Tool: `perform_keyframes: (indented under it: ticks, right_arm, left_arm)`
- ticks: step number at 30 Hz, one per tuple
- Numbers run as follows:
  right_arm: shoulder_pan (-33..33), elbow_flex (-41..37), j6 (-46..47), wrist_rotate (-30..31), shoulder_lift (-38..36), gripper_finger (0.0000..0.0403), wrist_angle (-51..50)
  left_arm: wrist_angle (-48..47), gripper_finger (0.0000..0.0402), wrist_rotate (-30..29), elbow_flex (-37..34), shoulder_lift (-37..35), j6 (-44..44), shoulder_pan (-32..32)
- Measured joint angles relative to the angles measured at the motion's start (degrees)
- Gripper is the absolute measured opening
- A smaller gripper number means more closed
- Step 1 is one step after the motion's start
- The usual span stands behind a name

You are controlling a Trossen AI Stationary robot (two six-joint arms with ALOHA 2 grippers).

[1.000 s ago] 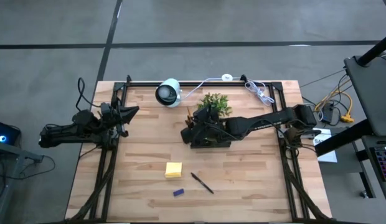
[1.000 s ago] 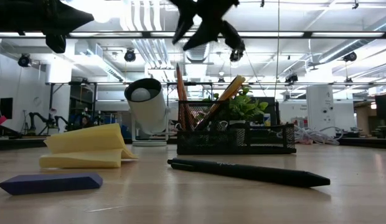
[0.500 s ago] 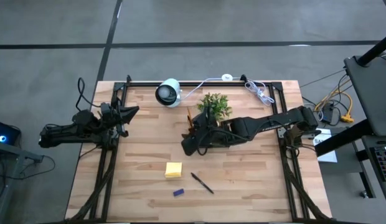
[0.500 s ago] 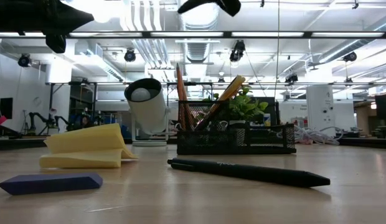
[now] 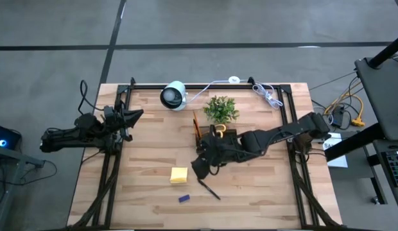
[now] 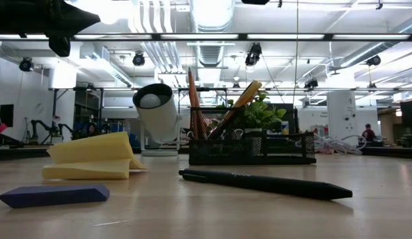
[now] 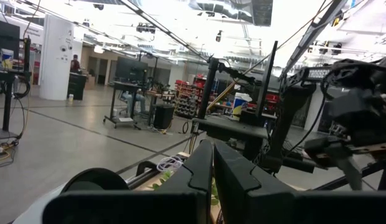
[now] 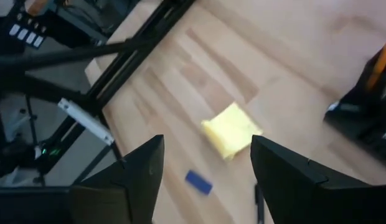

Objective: Pick and place office supplies into organizer
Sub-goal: Put the black pen into the black desk organizer

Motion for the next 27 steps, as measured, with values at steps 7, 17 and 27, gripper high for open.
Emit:
perform_keyframes:
  ticks: [7,17,27]
  right_arm:
    - [2.5,0.0,2.2,-3.3,1.4,0.0231,-0.5]
    - [4.0,-0.1,5.7,-17.4,9.4,0.0231,-1.6]
    - [5.2,0.1,8.6,-19.1,15.6,0.0231,-4.3]
  left_arm:
    - [0.0,0.0000,0.0,0.0,0.0,0.0,0.0]
    - [-0.1,0.0000,0.0,0.0,0.0,0.0,0.0]
    - [-0.2,0.0000,0.0,0.0,0.0,0.0,0.0]
